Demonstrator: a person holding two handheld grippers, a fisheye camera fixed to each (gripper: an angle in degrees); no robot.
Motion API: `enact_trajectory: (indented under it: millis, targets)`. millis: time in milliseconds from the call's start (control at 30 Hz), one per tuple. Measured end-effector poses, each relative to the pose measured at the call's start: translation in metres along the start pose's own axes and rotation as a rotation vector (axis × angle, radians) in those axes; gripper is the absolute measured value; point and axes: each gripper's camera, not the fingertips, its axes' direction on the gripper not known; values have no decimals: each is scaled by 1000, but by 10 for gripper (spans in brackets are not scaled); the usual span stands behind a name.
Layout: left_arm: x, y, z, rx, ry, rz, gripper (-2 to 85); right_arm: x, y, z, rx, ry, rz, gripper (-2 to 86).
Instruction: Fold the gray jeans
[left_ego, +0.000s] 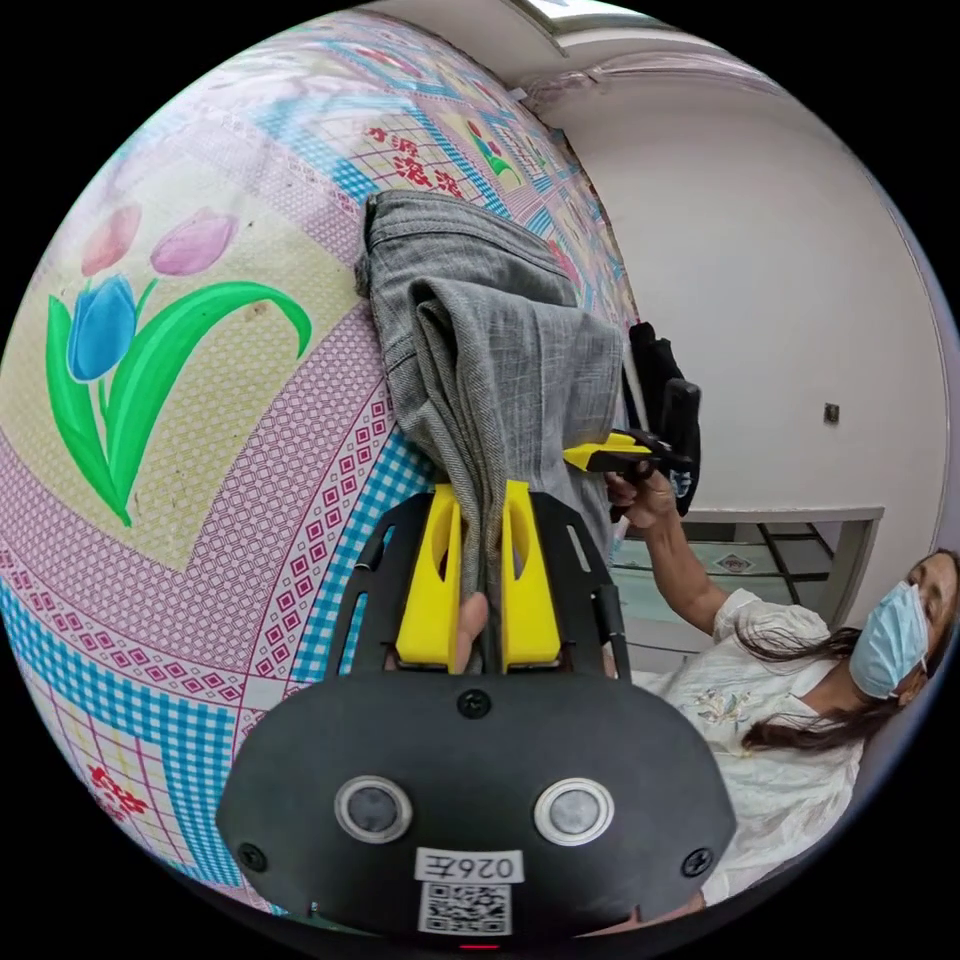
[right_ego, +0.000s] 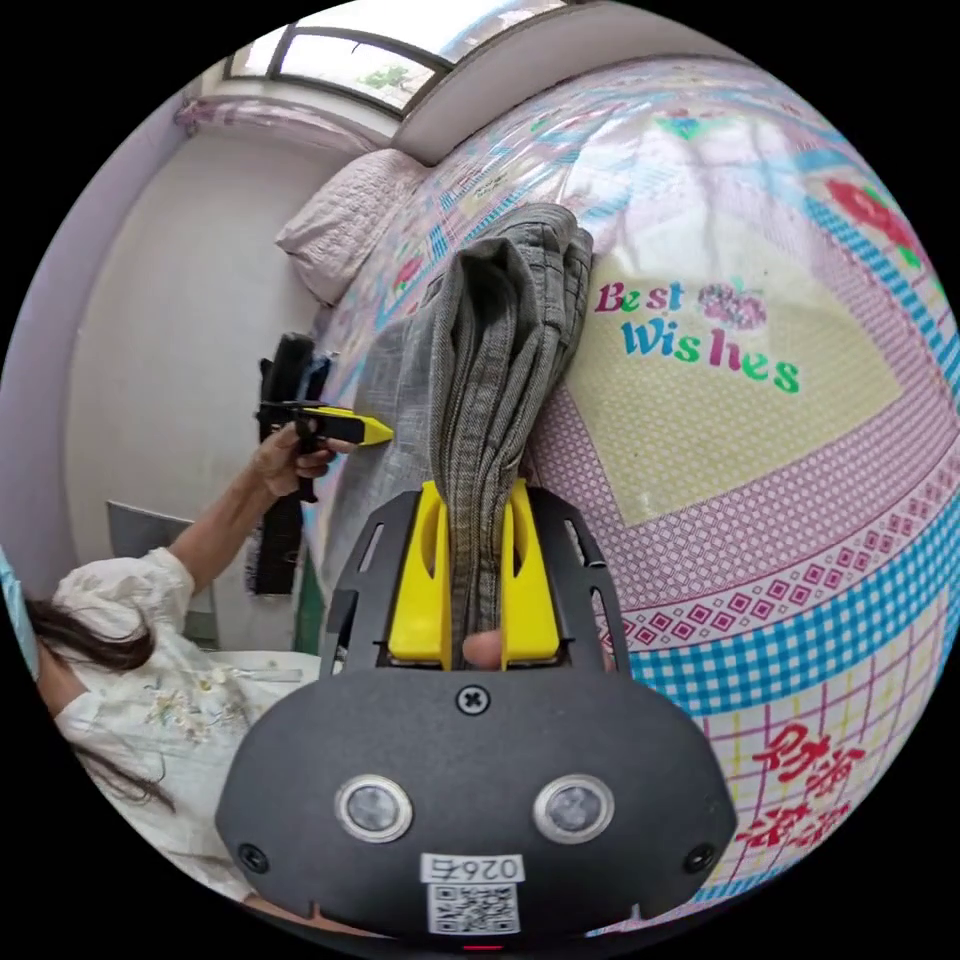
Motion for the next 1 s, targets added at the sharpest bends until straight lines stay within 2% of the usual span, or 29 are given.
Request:
enact_trajectory:
  millis: [200, 267, 333, 600, 767, 900, 1000]
  targets:
    - [98, 26, 35, 66, -320, 133, 63, -98, 59, 63, 21, 540, -205, 28]
    - [123, 39, 42, 105, -354, 163, 62, -130, 92, 86, 56, 687, -286, 27]
    - [147, 61, 47, 179, -336, 166, 62, -141, 116, 93, 96, 718, -304, 27]
    - [211, 141, 49, 361, -298, 129, 62, -197, 196, 111, 193, 761, -430, 25]
    - [255, 196, 12, 469, -372, 119, 62, -254, 210, 120, 250, 612, -511, 24]
    - [293, 259, -49, 572, -520, 120, 62, -322, 206, 147, 309, 521, -626, 24]
    - [307, 313, -110, 642, -607, 101, 62, -387, 186, 180, 349, 376, -702, 25]
